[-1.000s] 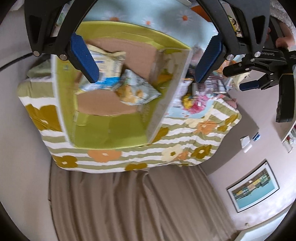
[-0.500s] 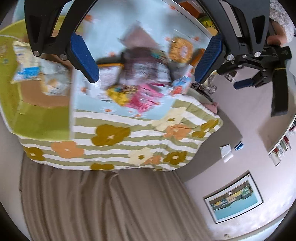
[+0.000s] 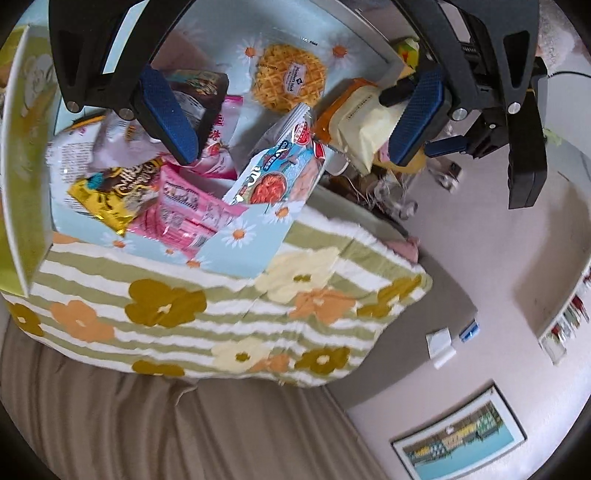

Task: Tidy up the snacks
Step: 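Grasp the pale yellow bag with the left tool while the right tool grasps the shrimp flakes bag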

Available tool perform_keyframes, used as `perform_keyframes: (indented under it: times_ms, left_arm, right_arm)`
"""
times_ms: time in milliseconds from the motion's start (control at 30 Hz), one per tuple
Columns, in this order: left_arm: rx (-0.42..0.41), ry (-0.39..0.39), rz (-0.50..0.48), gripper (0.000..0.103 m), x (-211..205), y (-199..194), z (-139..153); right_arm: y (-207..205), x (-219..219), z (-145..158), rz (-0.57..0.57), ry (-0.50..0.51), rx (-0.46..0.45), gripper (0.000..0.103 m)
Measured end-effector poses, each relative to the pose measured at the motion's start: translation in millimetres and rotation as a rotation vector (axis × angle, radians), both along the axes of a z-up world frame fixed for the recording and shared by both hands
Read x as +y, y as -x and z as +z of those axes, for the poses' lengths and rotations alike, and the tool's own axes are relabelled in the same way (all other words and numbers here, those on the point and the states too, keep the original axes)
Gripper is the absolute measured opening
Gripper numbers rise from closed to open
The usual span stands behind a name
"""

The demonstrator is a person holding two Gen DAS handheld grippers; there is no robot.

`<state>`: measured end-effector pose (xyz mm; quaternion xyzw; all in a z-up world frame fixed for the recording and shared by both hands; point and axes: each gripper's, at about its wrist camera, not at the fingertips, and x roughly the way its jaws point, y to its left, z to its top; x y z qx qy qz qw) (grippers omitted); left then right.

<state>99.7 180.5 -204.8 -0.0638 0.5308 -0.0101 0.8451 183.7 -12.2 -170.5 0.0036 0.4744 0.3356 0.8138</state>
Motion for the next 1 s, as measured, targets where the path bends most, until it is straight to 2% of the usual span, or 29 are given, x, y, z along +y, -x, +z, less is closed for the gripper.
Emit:
perform_keyframes:
  times_ms: [233,567,667,767,1000]
  left_arm:
    - [0.011,-0.048,-0.029,0.101,-12.5,-5.7,-27.6]
    - [0.039,-0.080,-0.026,0.078,-24.5,-17.3,-46.4]
    - [0.046,-0.116,-0.024,0.074,-29.4,-20.1,-48.8]
    - [0.045,-0.150,-0.019,0.063,-30.5,-21.7,-49.1]
    - [0.048,-0.147,-0.012,0.056,-28.8,-22.5,-48.2]
  right_arm:
    - [-20.2,22.9,-21.2,0.066,0.052,0.030,0.103]
    - [-39.6,43.4,-43.9,0.165,0.128,0.047,0.103]
    - [-41.7,48.4,-48.4,0.201,0.162,0.041,0.103]
    - [-41.0,51.2,-48.2,0.233,0.194,0.022,0.103]
    - [-43.2,60.7,-43.9,0.340,0.258,-0.035,0.103]
